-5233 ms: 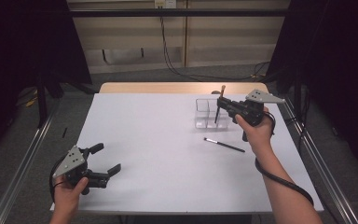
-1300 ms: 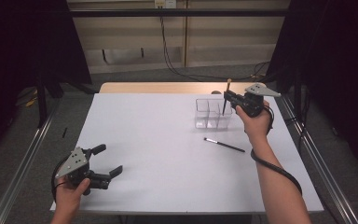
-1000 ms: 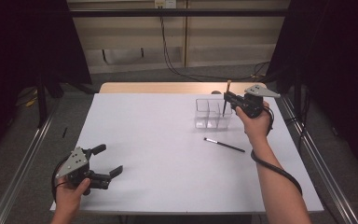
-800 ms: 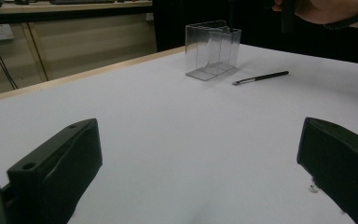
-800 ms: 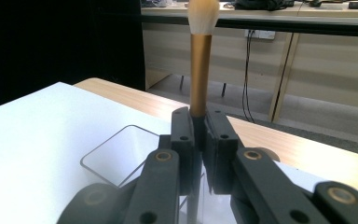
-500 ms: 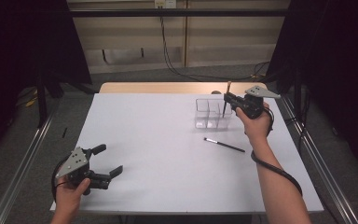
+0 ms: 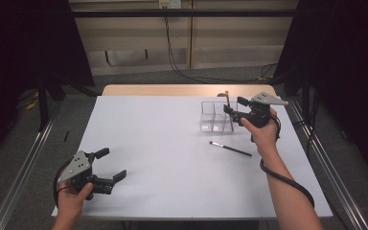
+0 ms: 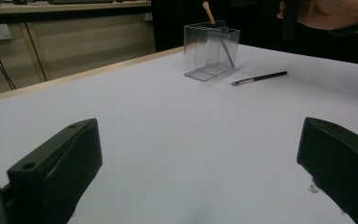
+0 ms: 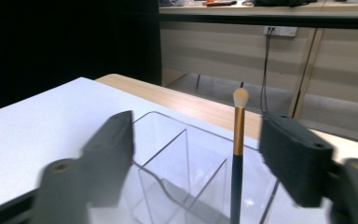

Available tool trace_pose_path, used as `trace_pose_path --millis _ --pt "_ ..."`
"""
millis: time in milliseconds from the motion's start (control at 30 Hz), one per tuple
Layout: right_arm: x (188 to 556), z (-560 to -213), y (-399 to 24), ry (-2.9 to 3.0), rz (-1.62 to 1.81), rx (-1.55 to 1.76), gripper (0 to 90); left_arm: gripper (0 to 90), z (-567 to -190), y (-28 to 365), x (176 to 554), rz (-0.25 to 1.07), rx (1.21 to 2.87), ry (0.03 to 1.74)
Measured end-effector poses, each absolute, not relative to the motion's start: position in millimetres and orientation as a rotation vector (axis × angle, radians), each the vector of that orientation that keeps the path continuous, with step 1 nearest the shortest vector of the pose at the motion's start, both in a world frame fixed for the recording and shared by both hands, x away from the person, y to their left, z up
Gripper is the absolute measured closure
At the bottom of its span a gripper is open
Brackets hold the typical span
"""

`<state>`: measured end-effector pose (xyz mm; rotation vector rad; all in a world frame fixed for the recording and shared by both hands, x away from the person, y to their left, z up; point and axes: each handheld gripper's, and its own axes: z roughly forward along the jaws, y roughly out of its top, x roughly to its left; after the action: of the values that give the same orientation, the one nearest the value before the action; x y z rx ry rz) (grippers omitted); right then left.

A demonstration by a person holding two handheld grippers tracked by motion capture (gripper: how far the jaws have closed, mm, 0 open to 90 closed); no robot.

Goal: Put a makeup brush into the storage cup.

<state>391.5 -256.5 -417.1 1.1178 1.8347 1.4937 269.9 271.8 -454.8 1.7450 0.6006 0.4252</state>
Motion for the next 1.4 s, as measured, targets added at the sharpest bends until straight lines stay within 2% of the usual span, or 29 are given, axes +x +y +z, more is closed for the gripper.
trace_pose_path --millis 233,567,1400 --pt "381.9 -418.4 -256.4 1.828 1.547 1.103 12.4 0.0 -454.4 271.5 270.0 0.427 1.746 0.599" --pt "365.9 -425.4 -258.2 1.825 1.585 1.092 6.2 0.0 -454.9 271.3 270.8 0.426 1.745 0.599" --pt "333.5 -428.9 -266.1 1.842 1.617 1.050 1.8 0.0 -454.9 269.7 271.8 0.425 1.745 0.597"
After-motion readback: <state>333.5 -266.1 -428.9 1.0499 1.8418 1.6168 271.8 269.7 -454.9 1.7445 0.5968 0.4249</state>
